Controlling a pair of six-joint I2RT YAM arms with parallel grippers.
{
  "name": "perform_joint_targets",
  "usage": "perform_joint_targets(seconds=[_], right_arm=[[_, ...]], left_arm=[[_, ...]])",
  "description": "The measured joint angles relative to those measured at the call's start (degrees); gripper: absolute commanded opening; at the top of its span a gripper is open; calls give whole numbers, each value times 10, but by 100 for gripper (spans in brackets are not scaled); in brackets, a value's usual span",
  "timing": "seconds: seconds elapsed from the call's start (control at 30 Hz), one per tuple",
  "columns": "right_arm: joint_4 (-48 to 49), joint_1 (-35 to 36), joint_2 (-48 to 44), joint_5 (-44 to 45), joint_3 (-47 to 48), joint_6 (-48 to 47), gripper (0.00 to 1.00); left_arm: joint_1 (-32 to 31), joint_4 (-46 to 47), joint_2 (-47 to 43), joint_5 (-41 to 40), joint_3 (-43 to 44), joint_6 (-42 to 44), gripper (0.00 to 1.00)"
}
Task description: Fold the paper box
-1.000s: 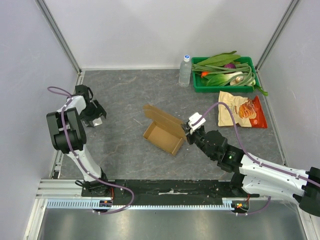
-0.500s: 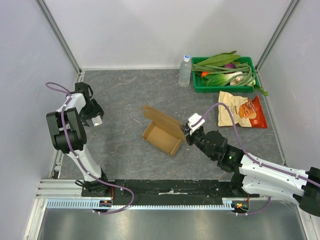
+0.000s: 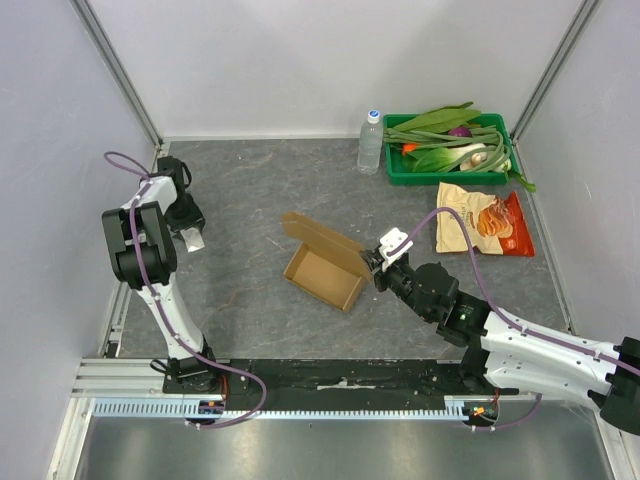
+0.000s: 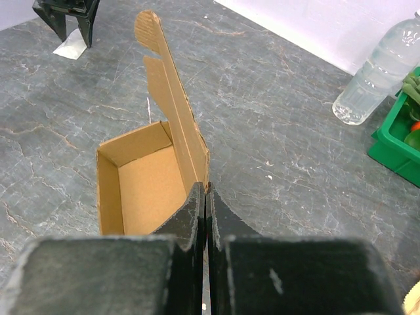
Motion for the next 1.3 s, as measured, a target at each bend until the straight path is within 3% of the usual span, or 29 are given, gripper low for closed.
perform_joint_targets(seconds=[0.2, 0.4, 0.6, 0.73, 0.87, 1.03, 1.17, 1.3], right_arm=[[2, 0, 0, -2, 0, 0, 0], [2, 0, 0, -2, 0, 0, 0], [1, 0, 1, 5, 0, 0, 0], [-5, 0, 12, 15, 0, 0, 0], [-7, -2, 24, 22, 1, 1, 0], [-5, -14, 38, 19, 7, 1, 0], [-1, -28, 44, 5, 9, 0, 0], [9, -37, 47, -19, 9, -2, 0]], left_arm=[[-15, 2, 0, -25, -2, 0, 31], [-15, 0, -23, -40, -30, 0, 21], [-16, -8, -89, -27, -73, 0, 20], [-34, -14, -197, 17, -111, -7, 22], [-112, -4, -350, 98, -154, -49, 24], [-254, 53, -509, 208, -256, -162, 24], [-339, 94, -536, 240, -324, -250, 25], [-413, 148, -491, 244, -348, -317, 24]])
